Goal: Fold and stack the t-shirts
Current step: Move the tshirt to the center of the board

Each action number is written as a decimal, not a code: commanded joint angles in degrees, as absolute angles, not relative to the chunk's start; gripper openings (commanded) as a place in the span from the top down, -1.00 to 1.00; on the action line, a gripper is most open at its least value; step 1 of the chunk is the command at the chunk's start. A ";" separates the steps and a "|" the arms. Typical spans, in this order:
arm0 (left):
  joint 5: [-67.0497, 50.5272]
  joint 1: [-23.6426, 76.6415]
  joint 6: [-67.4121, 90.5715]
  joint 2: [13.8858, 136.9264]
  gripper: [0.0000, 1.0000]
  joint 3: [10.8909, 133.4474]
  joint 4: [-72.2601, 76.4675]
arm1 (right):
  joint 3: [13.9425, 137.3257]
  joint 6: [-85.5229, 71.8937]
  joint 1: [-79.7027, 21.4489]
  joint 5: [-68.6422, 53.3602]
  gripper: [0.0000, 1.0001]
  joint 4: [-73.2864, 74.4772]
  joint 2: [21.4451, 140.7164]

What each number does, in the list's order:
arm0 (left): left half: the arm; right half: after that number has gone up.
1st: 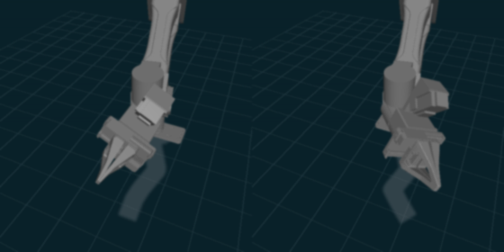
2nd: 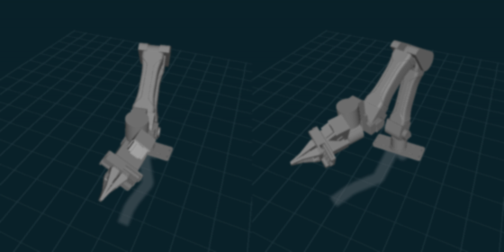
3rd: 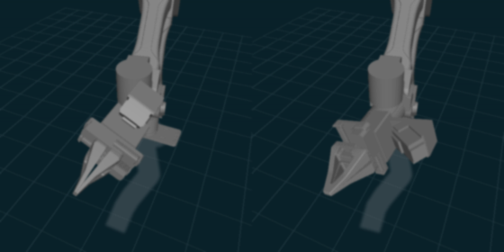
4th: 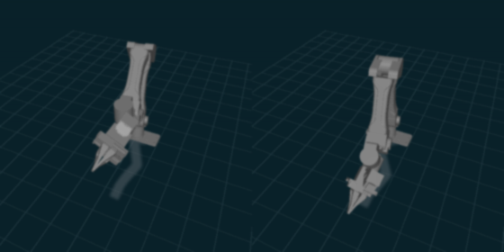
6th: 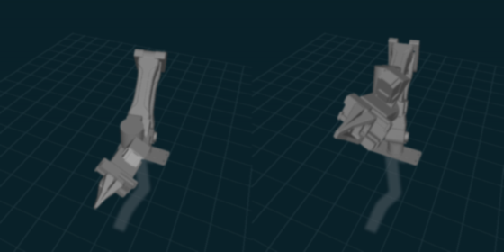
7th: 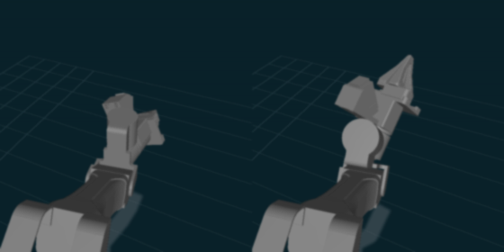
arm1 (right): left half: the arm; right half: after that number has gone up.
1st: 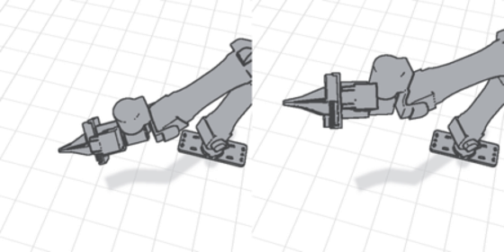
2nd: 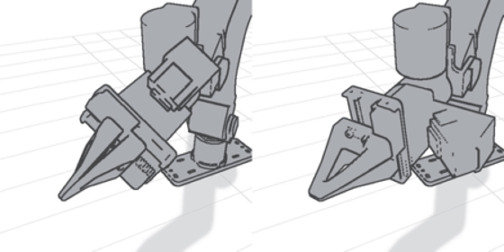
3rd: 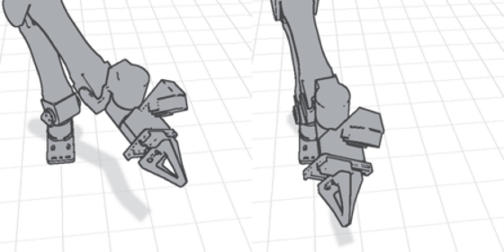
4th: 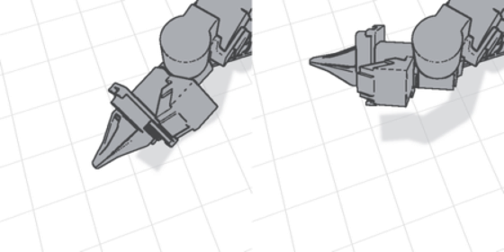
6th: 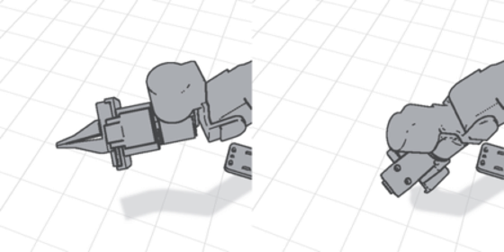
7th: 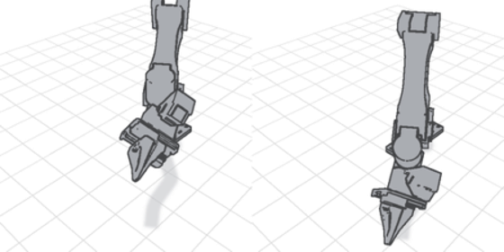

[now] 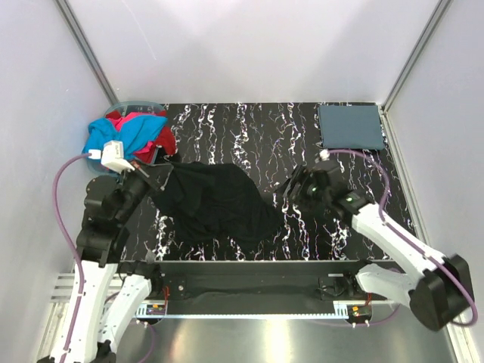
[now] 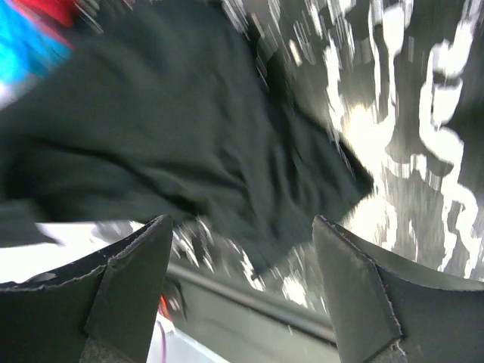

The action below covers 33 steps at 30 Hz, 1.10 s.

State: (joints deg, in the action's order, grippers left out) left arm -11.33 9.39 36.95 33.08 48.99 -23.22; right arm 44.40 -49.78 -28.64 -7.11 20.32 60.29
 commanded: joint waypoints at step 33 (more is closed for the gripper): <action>-35.77 10.11 58.57 44.49 1.00 82.86 -7.42 | 64.16 -44.91 -33.66 3.16 -0.71 52.29 35.78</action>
